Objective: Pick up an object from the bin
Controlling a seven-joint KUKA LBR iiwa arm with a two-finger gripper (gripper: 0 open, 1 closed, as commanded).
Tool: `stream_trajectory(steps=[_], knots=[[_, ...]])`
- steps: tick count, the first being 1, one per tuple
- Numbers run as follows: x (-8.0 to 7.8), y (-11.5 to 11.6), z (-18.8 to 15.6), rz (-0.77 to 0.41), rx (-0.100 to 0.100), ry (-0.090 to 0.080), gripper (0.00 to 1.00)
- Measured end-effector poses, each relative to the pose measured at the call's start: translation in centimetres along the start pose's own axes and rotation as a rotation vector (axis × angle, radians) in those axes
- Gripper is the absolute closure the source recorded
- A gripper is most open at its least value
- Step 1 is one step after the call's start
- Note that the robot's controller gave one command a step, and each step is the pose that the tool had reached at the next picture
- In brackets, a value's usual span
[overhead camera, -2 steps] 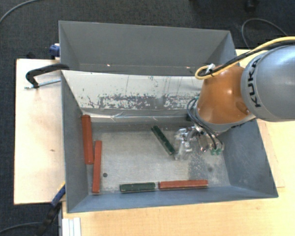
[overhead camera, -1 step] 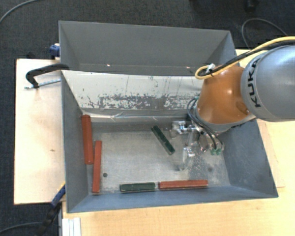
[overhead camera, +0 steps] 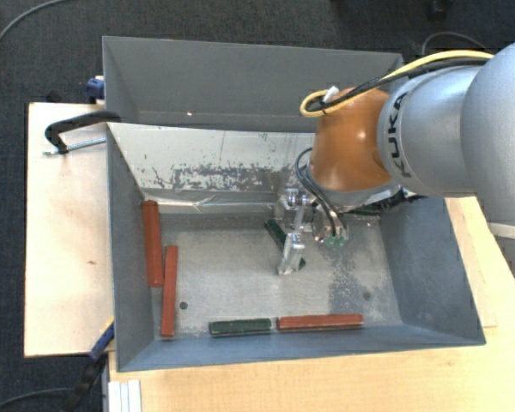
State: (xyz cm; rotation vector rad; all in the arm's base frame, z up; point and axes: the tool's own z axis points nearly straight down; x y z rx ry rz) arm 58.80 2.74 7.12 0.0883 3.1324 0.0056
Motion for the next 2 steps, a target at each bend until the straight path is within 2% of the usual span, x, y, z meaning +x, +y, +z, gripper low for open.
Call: stream_trajectory(steps=[1,2], knots=[[0.0,-0.2,0.0,0.002,0.002,0.002,1.0],[-0.5,0.6,-15.7,0.011,0.001,-0.008,1.0]])
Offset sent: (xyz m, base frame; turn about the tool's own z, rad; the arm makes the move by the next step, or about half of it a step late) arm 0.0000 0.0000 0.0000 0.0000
